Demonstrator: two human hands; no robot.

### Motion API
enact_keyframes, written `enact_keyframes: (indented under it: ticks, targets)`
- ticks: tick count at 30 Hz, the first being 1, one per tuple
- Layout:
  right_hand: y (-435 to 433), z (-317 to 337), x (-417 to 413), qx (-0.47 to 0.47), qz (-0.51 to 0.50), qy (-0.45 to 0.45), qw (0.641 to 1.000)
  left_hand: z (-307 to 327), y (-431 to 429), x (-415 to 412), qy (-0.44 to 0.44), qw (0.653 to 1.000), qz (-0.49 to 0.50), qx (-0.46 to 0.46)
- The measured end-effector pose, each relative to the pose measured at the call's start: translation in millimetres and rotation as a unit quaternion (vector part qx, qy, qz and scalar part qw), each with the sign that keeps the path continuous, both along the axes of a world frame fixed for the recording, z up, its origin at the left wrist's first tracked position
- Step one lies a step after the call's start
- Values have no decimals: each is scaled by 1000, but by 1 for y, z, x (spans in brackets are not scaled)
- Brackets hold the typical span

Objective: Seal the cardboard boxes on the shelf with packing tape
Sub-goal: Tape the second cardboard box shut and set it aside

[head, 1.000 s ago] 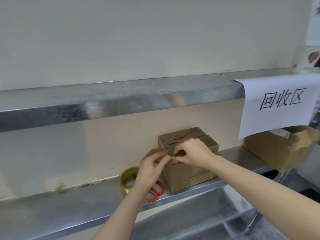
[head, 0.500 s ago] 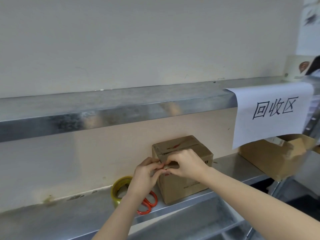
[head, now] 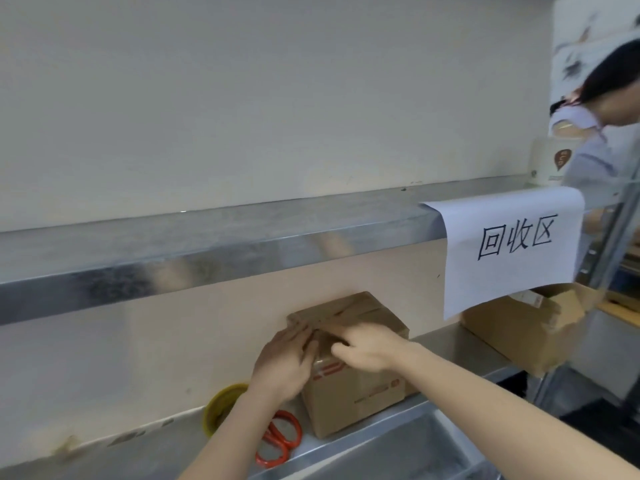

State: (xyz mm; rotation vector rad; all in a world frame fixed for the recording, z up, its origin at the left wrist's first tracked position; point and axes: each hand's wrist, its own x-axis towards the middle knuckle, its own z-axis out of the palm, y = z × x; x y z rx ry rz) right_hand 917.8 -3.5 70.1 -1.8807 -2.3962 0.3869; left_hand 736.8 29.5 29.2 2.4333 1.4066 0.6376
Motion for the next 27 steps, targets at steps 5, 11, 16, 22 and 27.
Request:
enact_keyframes:
  ticks: [5,11,16,22,27]
  targets:
    - [6,-1,11,11,-35,8,999,-2,5,-1,81,994,9,72]
    - [1,0,78,1,-171,-6,985,0,3,-4,108,992,4,66]
    - [-3,-9,125,-55,-335,79,937,16,16,-8,-2,998,41,-45]
    - [21,20,76,23,-287,143,947,19,39,4,-193,951,184,-156]
    - [38,15,55,-69,-296,182,935,21,39,4,-138,909,203,-338]
